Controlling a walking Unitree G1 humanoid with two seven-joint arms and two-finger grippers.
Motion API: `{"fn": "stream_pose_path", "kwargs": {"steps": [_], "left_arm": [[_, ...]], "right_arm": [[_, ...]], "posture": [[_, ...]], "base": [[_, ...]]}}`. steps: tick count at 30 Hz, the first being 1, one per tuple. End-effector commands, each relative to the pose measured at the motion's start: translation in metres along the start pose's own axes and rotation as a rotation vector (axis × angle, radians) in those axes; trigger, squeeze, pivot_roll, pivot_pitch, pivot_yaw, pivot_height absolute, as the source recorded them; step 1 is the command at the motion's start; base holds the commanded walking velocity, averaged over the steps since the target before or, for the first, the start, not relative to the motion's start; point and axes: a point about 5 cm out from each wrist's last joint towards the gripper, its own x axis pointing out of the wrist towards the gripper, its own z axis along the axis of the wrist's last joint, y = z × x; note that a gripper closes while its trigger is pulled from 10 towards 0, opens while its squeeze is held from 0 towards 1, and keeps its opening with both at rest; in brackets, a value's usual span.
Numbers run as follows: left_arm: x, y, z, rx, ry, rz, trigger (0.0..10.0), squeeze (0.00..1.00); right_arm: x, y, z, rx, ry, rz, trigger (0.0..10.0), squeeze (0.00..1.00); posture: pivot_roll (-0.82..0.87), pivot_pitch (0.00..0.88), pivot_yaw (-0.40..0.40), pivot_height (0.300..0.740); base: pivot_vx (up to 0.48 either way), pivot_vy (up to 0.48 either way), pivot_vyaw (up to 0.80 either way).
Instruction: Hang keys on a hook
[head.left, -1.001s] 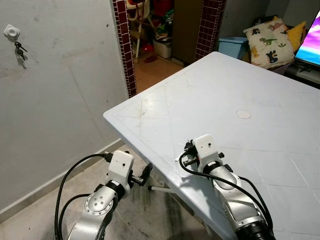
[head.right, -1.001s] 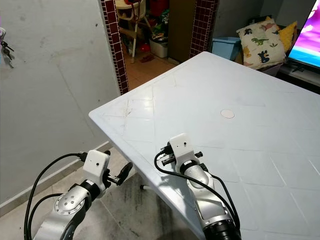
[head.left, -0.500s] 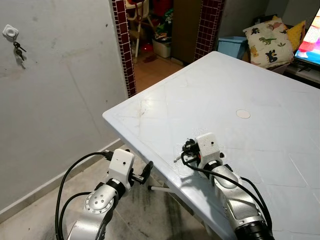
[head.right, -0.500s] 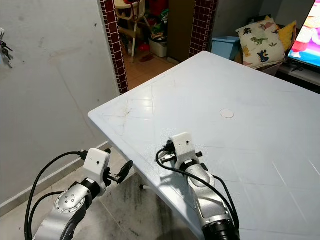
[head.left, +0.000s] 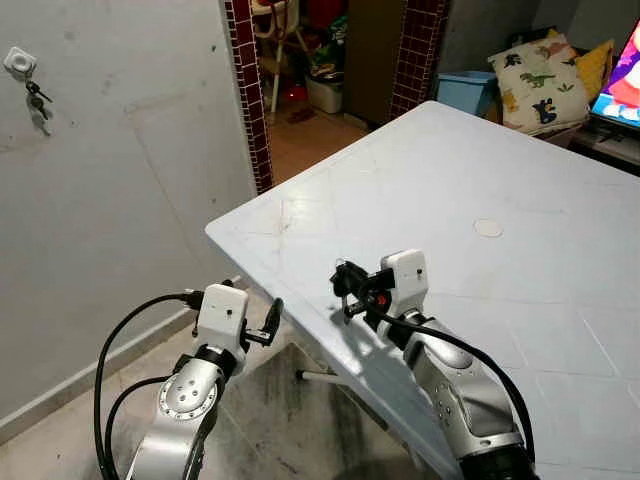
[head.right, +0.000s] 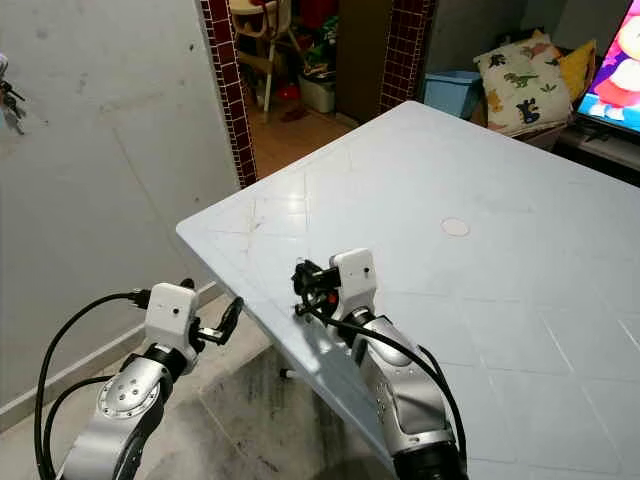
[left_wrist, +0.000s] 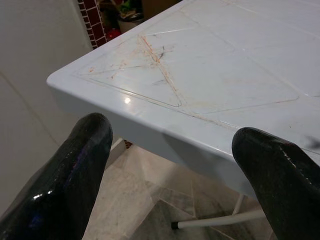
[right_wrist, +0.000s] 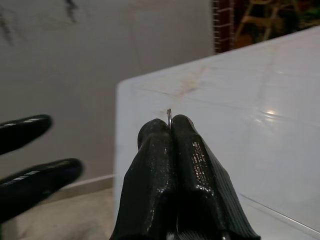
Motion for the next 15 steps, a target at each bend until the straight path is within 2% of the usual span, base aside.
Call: {"fn": "stream_pose_path", "kwargs": {"steps": [1, 4, 5, 6, 10, 11, 15], "left_arm": [[0.001, 0.002, 0.001, 0.013, -0.001, 0.010, 10.0, 0.00], [0.000, 0.007, 0.003, 0.033, -0.014, 0.070, 10.0, 0.00], [0.000, 0.010, 0.003, 0.043, -0.017, 0.102, 10.0, 0.00], [-0.002, 0.016, 0.005, 0.062, -0.029, 0.169, 10.0, 0.00], [-0.005, 0.024, 0.006, 0.079, -0.038, 0.244, 10.0, 0.00], [-0.009, 0.029, 0.008, 0.087, -0.046, 0.291, 10.0, 0.00], [-0.012, 0.031, 0.008, 0.091, -0.051, 0.313, 10.0, 0.00]], "right_arm": [[0.001, 0.004, 0.005, 0.007, -0.016, 0.024, 0.0, 0.00], [0.000, 0.004, 0.006, -0.037, -0.013, 0.013, 0.0, 0.00], [0.000, 0.004, 0.006, -0.043, -0.014, 0.001, 3.9, 0.00], [0.000, 0.002, 0.010, -0.073, -0.030, -0.027, 10.0, 0.00], [-0.001, 0.000, 0.013, -0.101, -0.045, -0.058, 10.0, 0.00], [-0.003, -0.001, 0.017, -0.147, -0.064, -0.075, 10.0, 0.00], [-0.006, -0.001, 0.021, -0.194, -0.079, -0.084, 10.0, 0.00]], "posture": [[0.00, 0.000, 0.032, 0.740], [0.00, 0.000, 0.033, 0.740], [0.00, 0.000, 0.033, 0.740], [0.01, 0.000, 0.033, 0.740], [0.01, 0.000, 0.033, 0.740], [0.01, 0.000, 0.035, 0.740], [0.01, 0.000, 0.036, 0.740]], "base": [[0.000, 0.000, 0.00], [0.000, 0.000, 0.00], [0.000, 0.000, 0.00], [0.000, 0.000, 0.00], [0.000, 0.000, 0.00], [0.000, 0.000, 0.00], [0.000, 0.000, 0.00]]}}
